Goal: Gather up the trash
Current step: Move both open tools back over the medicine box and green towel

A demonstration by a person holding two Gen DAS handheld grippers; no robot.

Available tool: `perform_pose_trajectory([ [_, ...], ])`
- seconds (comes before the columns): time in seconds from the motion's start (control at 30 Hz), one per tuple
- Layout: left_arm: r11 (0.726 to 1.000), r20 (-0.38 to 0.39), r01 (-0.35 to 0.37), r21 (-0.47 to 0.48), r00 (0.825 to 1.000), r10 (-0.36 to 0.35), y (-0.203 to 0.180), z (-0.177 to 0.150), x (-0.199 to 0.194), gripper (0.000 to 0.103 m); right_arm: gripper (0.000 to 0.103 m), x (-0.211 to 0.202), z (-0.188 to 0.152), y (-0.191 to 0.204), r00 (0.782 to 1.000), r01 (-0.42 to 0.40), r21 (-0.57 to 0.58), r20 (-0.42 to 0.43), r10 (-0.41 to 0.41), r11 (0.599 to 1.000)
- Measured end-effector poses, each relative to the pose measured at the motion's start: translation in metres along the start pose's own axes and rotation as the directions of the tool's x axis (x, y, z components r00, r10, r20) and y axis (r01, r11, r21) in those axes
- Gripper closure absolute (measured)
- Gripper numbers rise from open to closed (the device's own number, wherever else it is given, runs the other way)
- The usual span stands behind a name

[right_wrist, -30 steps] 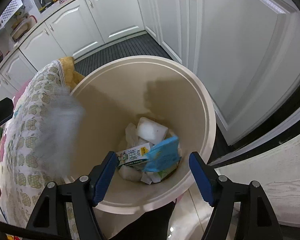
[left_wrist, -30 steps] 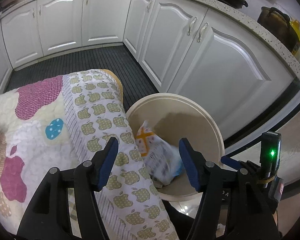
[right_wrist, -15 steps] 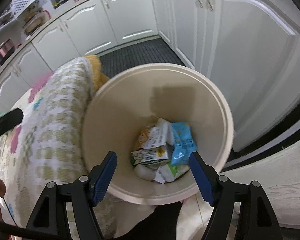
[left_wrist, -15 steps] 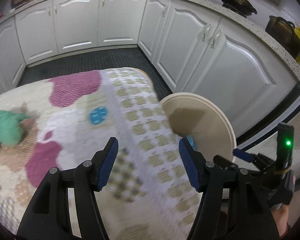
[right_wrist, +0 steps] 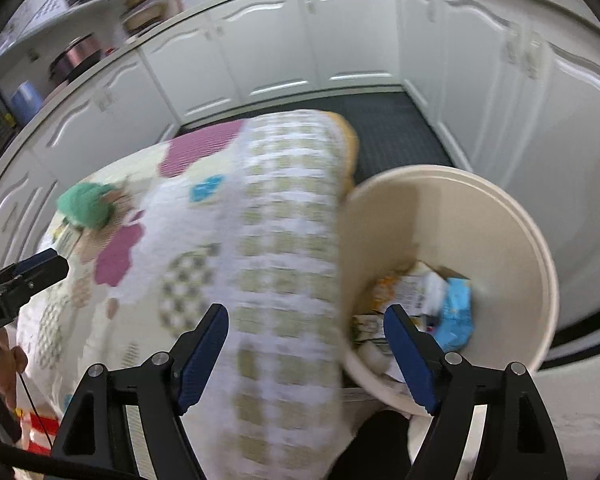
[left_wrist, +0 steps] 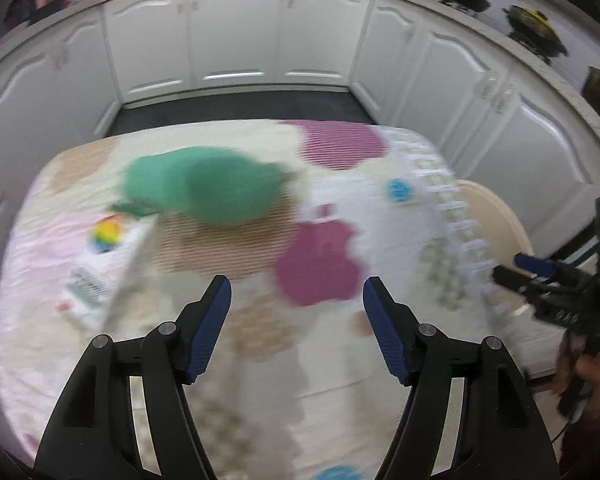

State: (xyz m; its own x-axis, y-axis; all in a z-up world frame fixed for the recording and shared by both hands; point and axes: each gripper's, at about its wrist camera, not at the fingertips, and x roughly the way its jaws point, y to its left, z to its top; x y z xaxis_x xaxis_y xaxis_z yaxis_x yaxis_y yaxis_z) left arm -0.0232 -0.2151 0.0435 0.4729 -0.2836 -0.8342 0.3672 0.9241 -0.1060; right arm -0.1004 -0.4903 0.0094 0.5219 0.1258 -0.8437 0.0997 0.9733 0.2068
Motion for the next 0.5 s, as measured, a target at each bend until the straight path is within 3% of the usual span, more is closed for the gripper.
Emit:
perform_pose_trajectory([
  [0.13, 0.997, 0.005, -0.071, -0.030, 0.997, 0.071, 0.051, -0.004, -0.008, 0.035, 0.025, 0.011, 0.008, 0.030, 0.999, -0.046, -0.039, -0.020, 0.045, 0.998],
  [0.27, 0.995, 0.008, -0.092, -0.025, 0.996, 0.093, 0.089, -0.002, -0.010, 0.024, 0.023, 0.021, 0.017, 0.065, 0.996, -0.087, -0.099, -0.029, 0.084, 0.991],
  [0.5, 0.994, -0.036, -0.106, 0.021, 0.994, 0.107, 0.115, 0.007, 0.011, 0.024, 0.021, 0.035, 0.045, 0.137, 0.989, -0.144, -0.268, -0.024, 0.143, 0.952],
])
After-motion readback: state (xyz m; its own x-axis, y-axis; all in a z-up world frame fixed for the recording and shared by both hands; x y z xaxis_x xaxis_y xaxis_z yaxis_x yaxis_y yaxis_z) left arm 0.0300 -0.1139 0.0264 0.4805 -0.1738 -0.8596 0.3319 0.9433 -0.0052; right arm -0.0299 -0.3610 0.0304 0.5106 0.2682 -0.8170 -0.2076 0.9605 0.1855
